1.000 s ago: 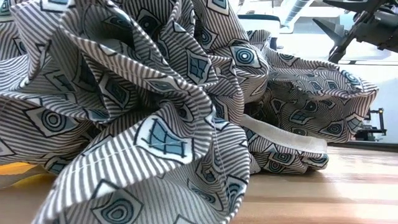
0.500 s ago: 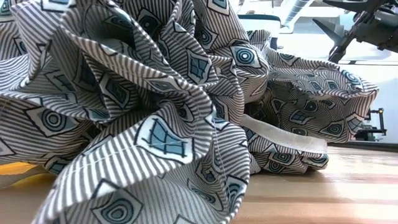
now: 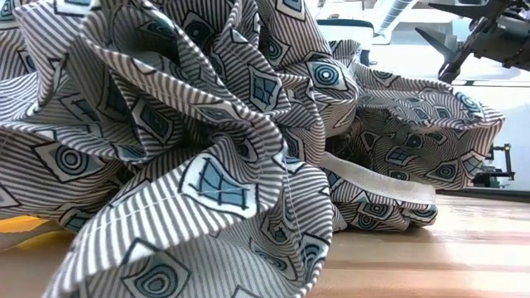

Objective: Pick & place medical supplies in basket/bin
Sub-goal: Put the top left orange pill bottle into the yellow bin

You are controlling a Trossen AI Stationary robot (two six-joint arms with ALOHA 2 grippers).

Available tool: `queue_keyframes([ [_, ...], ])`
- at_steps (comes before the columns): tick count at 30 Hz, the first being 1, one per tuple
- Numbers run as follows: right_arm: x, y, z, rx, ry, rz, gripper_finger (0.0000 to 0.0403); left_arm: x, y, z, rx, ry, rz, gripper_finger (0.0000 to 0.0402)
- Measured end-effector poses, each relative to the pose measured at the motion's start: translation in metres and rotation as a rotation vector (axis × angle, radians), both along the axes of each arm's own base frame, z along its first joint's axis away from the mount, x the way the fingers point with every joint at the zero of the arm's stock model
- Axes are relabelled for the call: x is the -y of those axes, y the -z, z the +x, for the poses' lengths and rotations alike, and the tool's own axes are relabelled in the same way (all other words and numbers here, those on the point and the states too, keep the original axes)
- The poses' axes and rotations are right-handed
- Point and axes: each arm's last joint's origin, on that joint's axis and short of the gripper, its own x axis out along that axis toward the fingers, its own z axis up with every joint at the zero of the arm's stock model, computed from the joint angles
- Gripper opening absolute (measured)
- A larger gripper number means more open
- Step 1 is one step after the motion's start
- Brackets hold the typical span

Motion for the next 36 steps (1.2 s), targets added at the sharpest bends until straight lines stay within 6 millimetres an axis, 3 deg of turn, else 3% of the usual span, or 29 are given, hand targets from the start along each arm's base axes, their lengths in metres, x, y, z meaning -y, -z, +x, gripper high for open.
queue_keyframes([
  [6,0.0,0.0,0.0,-0.002,0.014,0.005,0.0173,-0.005,0.001,-0.005,-0.002,-0.085,-0.03,0.0262],
  [19,0.0,0.0,0.0,-0.003,0.015,0.004,0.0173,-0.005,0.001,-0.005,0.013,-0.141,-0.051,0.0174],
  [26,0.0,0.0,0.0,-0.002,0.014,0.006,0.0173,-0.004,-0.003,-0.005,0.033,-0.17,-0.042,0.0171],
  [31,0.0,0.0,0.0,-0.002,0.013,0.006,0.0173,-0.001,-0.016,-0.011,0.053,-0.181,-0.024,0.017],
  [36,0.0,0.0,0.0,-0.003,0.013,0.006,0.0173,0.01,-0.045,-0.024,0.053,-0.172,-0.05,0.017],
])
